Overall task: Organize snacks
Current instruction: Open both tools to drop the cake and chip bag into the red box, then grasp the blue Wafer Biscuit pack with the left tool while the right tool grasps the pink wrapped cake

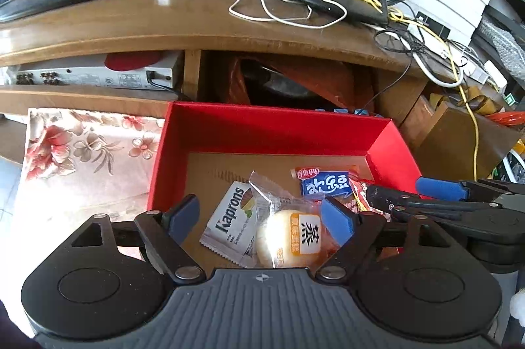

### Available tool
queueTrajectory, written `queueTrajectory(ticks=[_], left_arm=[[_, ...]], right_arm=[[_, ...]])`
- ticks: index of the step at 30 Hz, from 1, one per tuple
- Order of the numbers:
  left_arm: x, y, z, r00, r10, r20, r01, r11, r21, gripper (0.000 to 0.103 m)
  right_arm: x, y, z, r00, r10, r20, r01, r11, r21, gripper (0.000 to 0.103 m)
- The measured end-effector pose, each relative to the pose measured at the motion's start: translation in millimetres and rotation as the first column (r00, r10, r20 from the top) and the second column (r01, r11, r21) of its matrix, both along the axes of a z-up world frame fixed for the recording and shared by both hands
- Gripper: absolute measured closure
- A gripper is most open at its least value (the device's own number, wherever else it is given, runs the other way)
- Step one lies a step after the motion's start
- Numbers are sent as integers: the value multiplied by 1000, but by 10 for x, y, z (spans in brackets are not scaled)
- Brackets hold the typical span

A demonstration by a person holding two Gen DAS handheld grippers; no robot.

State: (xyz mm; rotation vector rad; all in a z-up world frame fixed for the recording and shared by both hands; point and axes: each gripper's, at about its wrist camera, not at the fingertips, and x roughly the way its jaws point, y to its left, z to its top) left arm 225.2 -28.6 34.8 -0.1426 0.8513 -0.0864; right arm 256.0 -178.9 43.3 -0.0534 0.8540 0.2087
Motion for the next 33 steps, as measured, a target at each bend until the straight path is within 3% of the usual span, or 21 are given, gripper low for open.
queueTrajectory(ticks=[17,27,33], left_arm=[[-654,446,19,998,50,-44,-51,999,-15,15],[-825,626,-242,983,98,-157,-105,994,-35,15],[-828,600,-398,969,128,-212,-132,991,-3,15]], right_arm=[[-631,338,89,991,130,-16,-130,991,-6,37],[-915,557,-14,978,193,-73,-195,981,-9,37],[-977,608,-15,972,220,-81,-221,975,-4,37]])
